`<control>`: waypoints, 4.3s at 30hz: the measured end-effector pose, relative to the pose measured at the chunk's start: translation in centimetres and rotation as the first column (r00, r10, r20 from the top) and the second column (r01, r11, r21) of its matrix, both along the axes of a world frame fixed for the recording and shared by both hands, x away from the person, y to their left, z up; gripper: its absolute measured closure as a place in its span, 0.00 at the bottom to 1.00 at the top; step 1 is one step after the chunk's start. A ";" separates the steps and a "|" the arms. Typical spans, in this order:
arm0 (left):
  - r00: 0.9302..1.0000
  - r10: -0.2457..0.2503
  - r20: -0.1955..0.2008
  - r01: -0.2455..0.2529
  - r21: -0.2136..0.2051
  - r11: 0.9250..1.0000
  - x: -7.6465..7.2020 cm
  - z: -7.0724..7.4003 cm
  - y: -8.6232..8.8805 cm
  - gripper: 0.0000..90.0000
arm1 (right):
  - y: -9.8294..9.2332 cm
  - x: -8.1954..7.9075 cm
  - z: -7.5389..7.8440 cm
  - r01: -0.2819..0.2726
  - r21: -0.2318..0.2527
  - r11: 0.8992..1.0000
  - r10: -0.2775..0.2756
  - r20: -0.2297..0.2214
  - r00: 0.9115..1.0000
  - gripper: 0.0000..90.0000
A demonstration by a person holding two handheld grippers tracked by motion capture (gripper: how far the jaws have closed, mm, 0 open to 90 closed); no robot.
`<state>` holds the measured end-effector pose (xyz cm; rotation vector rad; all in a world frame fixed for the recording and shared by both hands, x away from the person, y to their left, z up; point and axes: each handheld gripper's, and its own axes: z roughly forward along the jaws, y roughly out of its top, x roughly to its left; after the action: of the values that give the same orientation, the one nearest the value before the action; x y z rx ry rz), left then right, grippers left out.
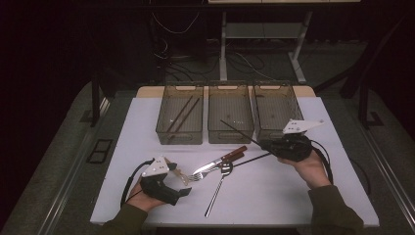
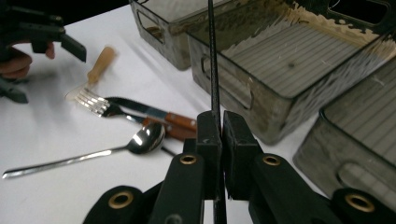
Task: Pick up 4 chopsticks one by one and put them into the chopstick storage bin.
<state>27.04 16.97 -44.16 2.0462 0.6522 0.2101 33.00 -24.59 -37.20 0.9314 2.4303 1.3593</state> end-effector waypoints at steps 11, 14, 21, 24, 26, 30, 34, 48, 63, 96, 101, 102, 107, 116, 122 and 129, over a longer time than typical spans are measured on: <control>1.000 0.008 -0.007 -0.008 -0.006 1.000 -0.1 -0.1 -0.1 0.00 | 3.4 2.3 0.8 0.046 -0.004 0.999 -0.046 -0.002 0.999 0.96; 1.000 0.013 -0.001 -0.013 -0.009 1.000 -0.1 0.0 -0.1 0.00 | 4.3 3.1 1.1 0.052 -0.015 0.999 -0.052 -0.005 0.999 0.96; 1.000 0.022 0.001 -0.022 -0.004 1.000 -0.2 0.1 -0.2 0.00 | 6.5 4.9 1.7 0.075 -0.027 0.997 -0.076 -0.022 0.997 0.96; 1.000 0.018 0.004 -0.018 0.004 1.000 -0.2 0.1 -0.2 0.00 | 7.4 5.7 2.0 0.083 -0.030 0.996 -0.084 -0.025 0.996 0.96; 1.000 0.014 0.005 -0.014 0.009 1.000 -0.1 0.0 -0.2 0.00 | 8.0 6.3 2.1 0.086 -0.026 0.996 -0.087 -0.031 0.996 0.96; 1.000 0.012 0.011 -0.012 0.004 1.000 0.0 -0.1 -0.2 0.00 | 9.1 7.3 2.3 0.098 -0.029 0.995 -0.099 -0.034 0.994 0.96; 1.000 0.009 0.012 -0.009 -0.005 1.000 0.1 0.0 -0.1 0.00 | 10.4 8.3 2.4 0.104 -0.033 0.994 -0.105 -0.038 0.994 0.96; 1.000 -0.022 0.017 0.023 -0.007 1.000 0.1 0.2 -0.1 0.00 | 16.0 11.7 2.7 0.110 -0.081 0.991 -0.115 -0.058 0.992 0.96; 0.999 -0.034 0.014 0.034 -0.024 0.999 -0.1 0.3 -0.3 0.00 | 21.5 15.2 1.7 0.146 -0.118 0.982 -0.158 -0.093 0.983 0.95; 0.999 -0.042 0.015 0.042 -0.023 0.999 0.0 0.4 -0.2 0.00 | 21.3 14.6 1.4 0.105 -0.051 0.993 -0.110 -0.104 0.988 0.59; 0.999 -0.035 0.015 0.036 -0.027 0.999 -0.1 0.4 -0.3 0.00 | 18.8 13.2 1.9 0.082 -0.030 0.996 -0.084 -0.083 0.993 0.53; 0.999 -0.036 0.015 0.036 -0.024 0.999 -0.1 0.4 -0.3 0.00 | 18.2 12.8 1.9 0.078 -0.029 0.997 -0.080 -0.077 0.994 0.53; 0.999 -0.032 0.011 0.033 -0.019 0.999 -0.1 0.3 -0.3 0.00 | 15.2 11.3 2.2 0.067 -0.034 0.997 -0.069 -0.063 0.996 0.61; 1.000 -0.031 0.008 0.031 -0.006 1.000 -0.1 0.2 -0.3 0.00 | 9.6 7.9 2.4 0.031 -0.043 0.999 -0.033 -0.039 0.999 0.81; 1.000 -0.028 0.006 0.028 0.002 1.000 0.0 0.1 -0.3 0.00 | 5.8 6.2 1.4 0.032 -0.061 0.998 -0.035 -0.044 0.998 0.95; 1.000 -0.025 0.004 0.025 0.008 1.000 0.0 0.1 -0.3 0.00 | 1.7 5.0 -0.3 0.075 -0.088 0.993 -0.080 -0.055 0.995 1.00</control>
<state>27.06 16.66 -44.11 2.0602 0.6238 0.2028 38.01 -22.93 -37.48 1.0463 2.4464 1.2079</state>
